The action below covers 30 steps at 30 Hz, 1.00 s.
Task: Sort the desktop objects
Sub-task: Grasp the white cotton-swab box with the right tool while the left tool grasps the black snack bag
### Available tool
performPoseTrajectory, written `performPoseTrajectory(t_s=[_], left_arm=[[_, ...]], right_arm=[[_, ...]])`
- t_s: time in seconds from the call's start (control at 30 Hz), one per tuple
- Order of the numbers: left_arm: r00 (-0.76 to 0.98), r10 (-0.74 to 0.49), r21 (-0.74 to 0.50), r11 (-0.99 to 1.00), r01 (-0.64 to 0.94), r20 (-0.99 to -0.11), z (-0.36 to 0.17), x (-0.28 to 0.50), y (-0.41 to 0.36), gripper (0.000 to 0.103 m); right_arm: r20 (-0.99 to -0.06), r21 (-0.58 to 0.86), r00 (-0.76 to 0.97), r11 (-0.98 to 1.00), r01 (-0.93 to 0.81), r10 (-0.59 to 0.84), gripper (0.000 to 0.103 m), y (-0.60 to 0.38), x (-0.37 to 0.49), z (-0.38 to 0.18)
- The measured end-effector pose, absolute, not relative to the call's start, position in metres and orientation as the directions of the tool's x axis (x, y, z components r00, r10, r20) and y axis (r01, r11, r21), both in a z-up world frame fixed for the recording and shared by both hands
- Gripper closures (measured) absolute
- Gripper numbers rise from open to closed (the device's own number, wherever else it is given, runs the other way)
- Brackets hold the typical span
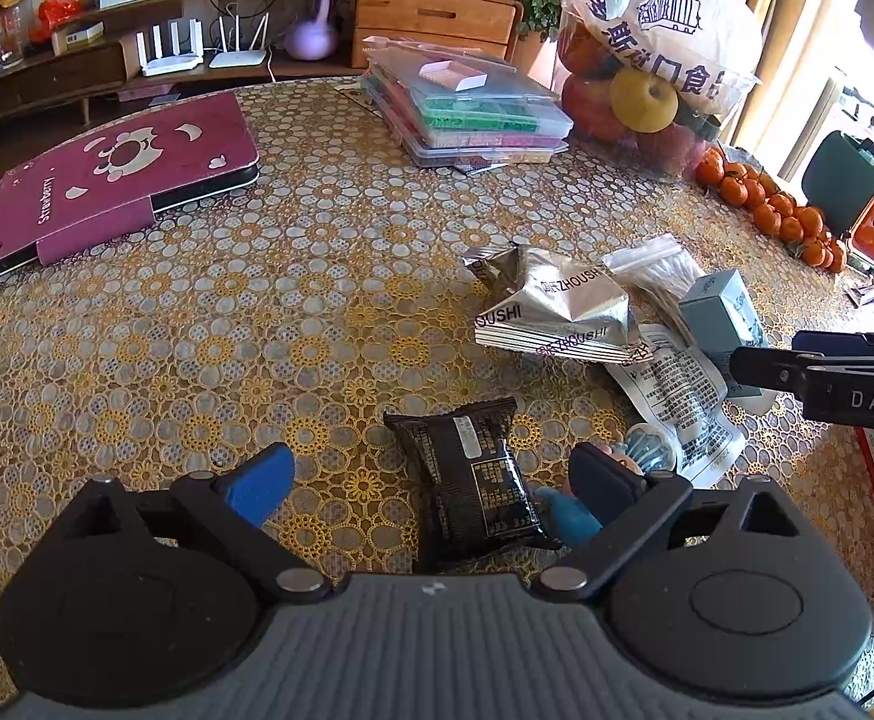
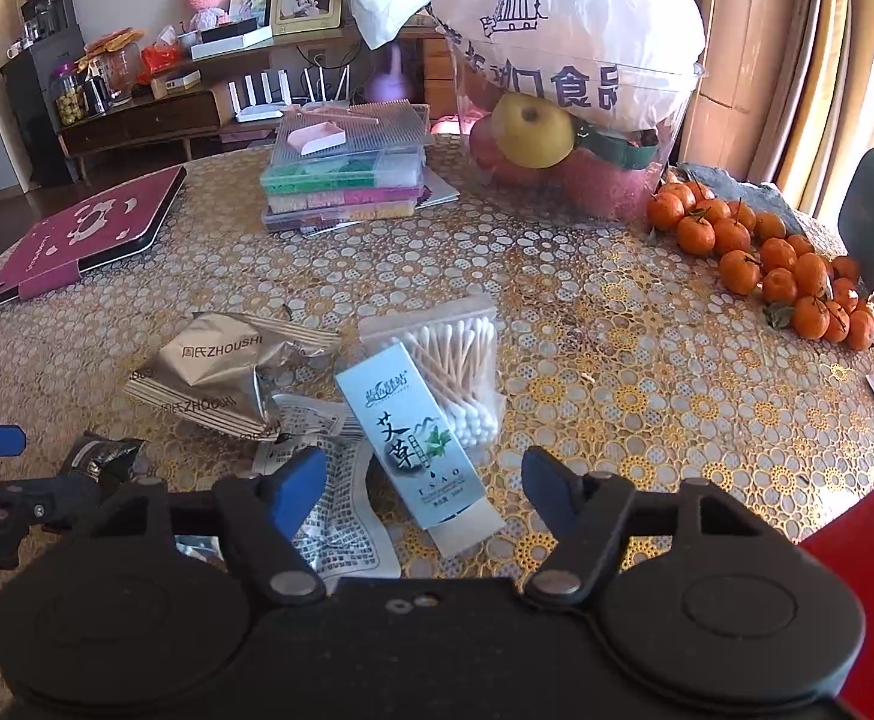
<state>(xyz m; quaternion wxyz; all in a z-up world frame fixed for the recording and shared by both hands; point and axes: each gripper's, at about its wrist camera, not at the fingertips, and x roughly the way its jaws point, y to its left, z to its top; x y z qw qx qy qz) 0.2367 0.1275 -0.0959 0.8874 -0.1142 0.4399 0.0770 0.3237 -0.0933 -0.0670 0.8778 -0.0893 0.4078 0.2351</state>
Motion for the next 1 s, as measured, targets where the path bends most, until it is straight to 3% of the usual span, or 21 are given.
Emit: performPoseTrajectory(t_s=[0.1, 0.17, 0.23, 0.4, 0.67, 0.8, 1.0], left_arm=[[0.597, 0.041, -0.121, 0.966, -0.228, -0.801, -0.099, 0.239, 0.124, 0.007], [0.598, 0.042, -0.119, 0.967, -0.227, -0.801, -0.1, 0.239, 0.123, 0.011], [0.595, 0.034, -0.125, 0.966, -0.225, -0.803, -0.101, 0.241, 0.123, 0.023], [0.584, 0.036, -0.122, 0.966, -0.228, -0.811, -0.107, 0.242, 0.123, 0.035], [0.594, 0.038, -0.119, 0.968, -0.223, -0.803, -0.107, 0.24, 0.121, 0.042], [0.594, 0.027, -0.134, 0.965, -0.225, -0.804, -0.108, 0.24, 0.122, 0.057], [0.598, 0.022, -0.14, 0.965, -0.222, -0.801, -0.107, 0.238, 0.121, 0.065]], right_arm=[[-0.763, 0.035, 0.552, 0.874, -0.485, 0.336, 0.037, -0.091, 0.328, -0.07], [-0.766, 0.028, 0.552, 0.875, -0.484, 0.33, 0.04, -0.088, 0.331, -0.072], [-0.763, 0.02, 0.56, 0.878, -0.479, 0.323, 0.041, -0.087, 0.332, -0.073], [-0.766, 0.009, 0.557, 0.872, -0.49, 0.32, 0.05, -0.082, 0.334, -0.075], [-0.768, 0.011, 0.556, 0.876, -0.482, 0.316, 0.061, -0.081, 0.334, -0.077], [-0.766, 0.005, 0.56, 0.874, -0.486, 0.316, 0.065, -0.082, 0.333, -0.076], [-0.761, 0.011, 0.566, 0.878, -0.479, 0.318, 0.073, -0.084, 0.332, -0.075]])
